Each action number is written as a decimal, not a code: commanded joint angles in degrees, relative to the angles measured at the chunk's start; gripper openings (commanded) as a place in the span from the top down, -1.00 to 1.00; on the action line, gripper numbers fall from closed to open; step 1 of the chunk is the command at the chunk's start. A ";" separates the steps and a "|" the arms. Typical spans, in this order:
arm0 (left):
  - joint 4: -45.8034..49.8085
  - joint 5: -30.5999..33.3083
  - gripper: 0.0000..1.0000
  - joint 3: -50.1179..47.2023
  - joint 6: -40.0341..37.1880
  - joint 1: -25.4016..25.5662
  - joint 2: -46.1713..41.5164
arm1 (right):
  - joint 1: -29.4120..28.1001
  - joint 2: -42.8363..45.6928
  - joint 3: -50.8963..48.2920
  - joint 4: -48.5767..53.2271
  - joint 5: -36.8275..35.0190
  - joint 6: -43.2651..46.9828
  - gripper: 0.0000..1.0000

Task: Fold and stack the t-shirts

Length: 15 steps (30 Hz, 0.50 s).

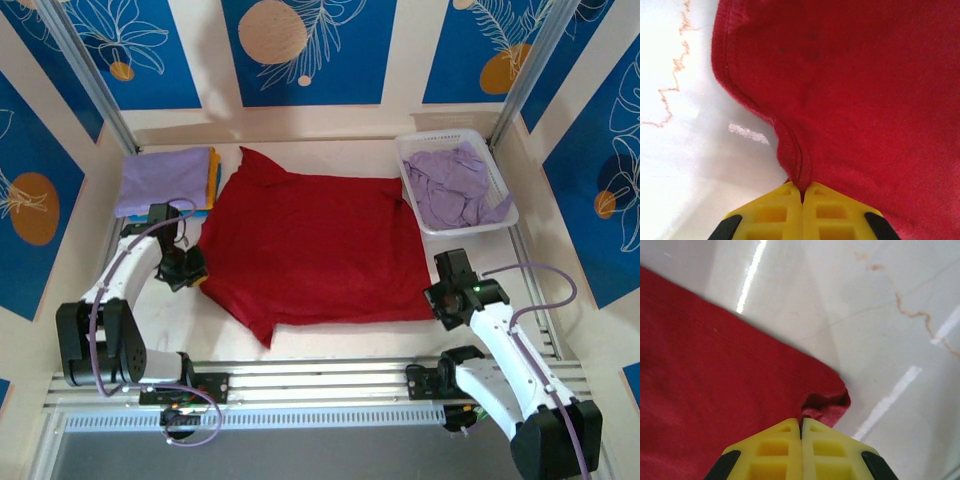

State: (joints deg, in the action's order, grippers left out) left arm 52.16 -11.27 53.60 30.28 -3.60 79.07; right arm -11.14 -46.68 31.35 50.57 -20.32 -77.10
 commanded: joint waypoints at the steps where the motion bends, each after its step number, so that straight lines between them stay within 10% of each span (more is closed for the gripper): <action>1: 2.32 -0.32 1.00 3.43 -2.07 -0.66 1.30 | 0.12 -0.25 -1.12 -5.06 -4.50 -0.82 1.00; 15: 4.14 1.90 1.00 11.17 -3.56 -1.09 8.56 | 0.89 -9.29 -0.36 -11.55 -8.75 1.31 1.00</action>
State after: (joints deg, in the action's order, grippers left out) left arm 54.35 -10.90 62.00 28.08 -3.64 86.28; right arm -10.48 -55.07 31.29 40.84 -25.69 -76.55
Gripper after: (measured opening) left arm 0.056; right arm 0.062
